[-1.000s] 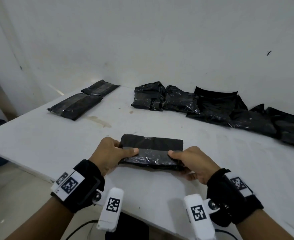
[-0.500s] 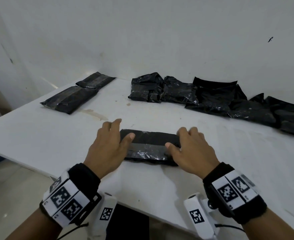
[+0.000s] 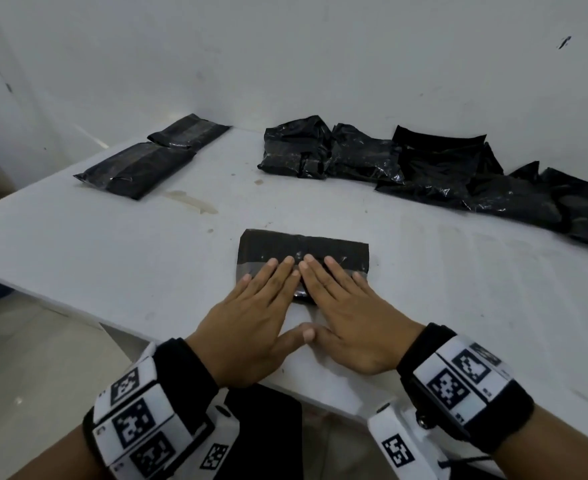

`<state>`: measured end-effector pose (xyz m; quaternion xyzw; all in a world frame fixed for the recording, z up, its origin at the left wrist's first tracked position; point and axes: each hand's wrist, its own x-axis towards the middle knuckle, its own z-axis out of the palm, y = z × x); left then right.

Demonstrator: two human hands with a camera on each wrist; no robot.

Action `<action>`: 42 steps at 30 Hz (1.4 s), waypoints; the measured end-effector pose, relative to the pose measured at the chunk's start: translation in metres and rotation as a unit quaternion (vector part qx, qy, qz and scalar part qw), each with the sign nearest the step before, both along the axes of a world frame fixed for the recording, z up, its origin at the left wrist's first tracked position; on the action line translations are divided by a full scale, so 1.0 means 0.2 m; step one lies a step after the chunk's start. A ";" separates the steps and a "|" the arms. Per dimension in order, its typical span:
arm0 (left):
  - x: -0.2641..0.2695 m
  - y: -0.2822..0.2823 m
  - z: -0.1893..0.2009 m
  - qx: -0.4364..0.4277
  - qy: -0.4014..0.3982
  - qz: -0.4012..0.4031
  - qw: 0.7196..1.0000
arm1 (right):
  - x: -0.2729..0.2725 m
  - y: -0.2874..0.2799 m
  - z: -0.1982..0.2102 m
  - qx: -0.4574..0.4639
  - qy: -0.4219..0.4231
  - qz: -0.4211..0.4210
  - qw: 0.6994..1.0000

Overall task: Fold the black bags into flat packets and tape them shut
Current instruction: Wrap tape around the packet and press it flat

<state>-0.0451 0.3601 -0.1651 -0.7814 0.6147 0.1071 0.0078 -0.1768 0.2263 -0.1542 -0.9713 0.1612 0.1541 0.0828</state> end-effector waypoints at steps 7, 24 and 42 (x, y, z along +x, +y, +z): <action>0.07 0.02 -0.02 -0.042 0.112 0.040 0.992 | 0.01 -0.06 0.02 0.115 -0.047 -0.032 0.992; 0.16 -0.17 0.02 -0.204 0.024 0.201 0.958 | 0.12 -0.14 -0.04 0.089 -0.348 -0.100 0.928; 0.28 -0.06 -0.01 -0.293 0.246 0.183 0.905 | 0.04 -0.29 -0.04 0.259 -0.317 -0.092 0.908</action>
